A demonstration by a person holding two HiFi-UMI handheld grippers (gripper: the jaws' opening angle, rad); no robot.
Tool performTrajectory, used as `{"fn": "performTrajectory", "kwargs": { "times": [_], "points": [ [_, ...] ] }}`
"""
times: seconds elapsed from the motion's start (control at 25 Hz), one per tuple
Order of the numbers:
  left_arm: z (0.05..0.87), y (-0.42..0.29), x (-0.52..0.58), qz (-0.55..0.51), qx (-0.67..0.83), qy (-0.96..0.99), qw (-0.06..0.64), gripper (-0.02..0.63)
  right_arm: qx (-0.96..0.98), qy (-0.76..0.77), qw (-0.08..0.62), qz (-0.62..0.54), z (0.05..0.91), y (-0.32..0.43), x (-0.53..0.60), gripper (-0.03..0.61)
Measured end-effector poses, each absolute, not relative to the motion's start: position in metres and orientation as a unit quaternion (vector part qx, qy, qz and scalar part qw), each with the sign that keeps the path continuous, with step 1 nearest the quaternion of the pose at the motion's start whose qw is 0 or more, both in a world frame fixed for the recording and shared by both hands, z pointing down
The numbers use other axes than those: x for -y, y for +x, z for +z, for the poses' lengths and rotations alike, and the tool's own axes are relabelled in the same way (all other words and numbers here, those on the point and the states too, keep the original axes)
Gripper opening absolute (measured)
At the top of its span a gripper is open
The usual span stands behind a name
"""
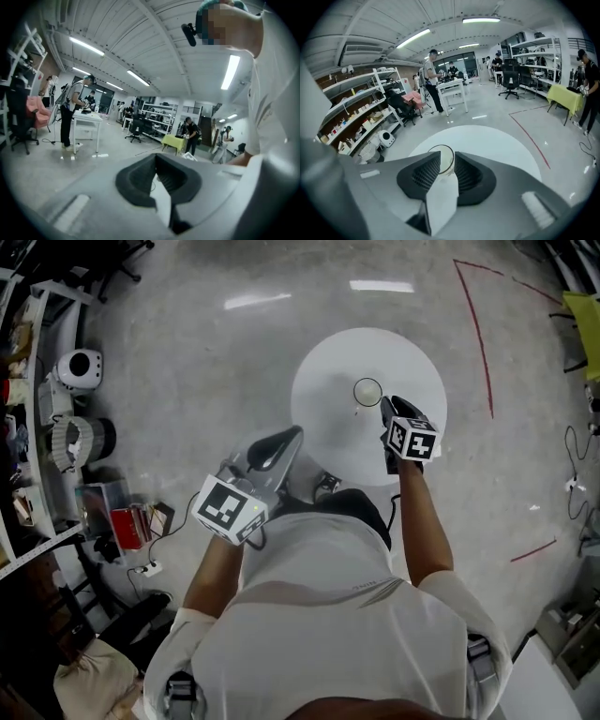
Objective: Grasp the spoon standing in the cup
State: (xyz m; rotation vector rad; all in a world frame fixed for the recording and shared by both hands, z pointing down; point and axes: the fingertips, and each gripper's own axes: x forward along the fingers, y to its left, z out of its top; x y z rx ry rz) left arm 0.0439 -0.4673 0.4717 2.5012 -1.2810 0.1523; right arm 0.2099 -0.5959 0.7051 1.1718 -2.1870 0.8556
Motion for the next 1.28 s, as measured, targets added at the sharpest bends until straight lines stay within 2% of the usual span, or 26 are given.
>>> {"fn": "performTrajectory", "kwargs": {
  "times": [0.24,0.36,0.4,0.6,0.88,1.28],
  "points": [
    [0.478,0.030,0.460,0.057,0.471,0.862,0.175,0.002,0.795,0.440,0.265,0.321,0.731,0.198,0.606,0.090],
    [0.475,0.022,0.458,0.056,0.477,0.860,0.174,0.002,0.793,0.441,0.273,0.320,0.732,0.191,0.605,0.057],
    [0.474,0.020,0.458,0.055,0.477,0.860,0.174,0.002,0.792,0.444,0.274,0.318,0.731,0.190,0.604,0.018],
    [0.469,0.015,0.452,0.051,0.467,0.866,0.170,0.002,0.799,0.460,0.264,0.284,0.713,0.187,0.597,0.012],
    [0.454,0.010,0.442,0.038,0.443,0.882,0.153,0.002,0.818,0.473,0.204,0.257,0.651,0.183,0.578,0.011],
    [0.413,0.006,0.422,0.016,0.393,0.912,0.114,0.002,0.849,0.484,0.096,0.191,0.515,0.179,0.519,0.011]
  ]
}}
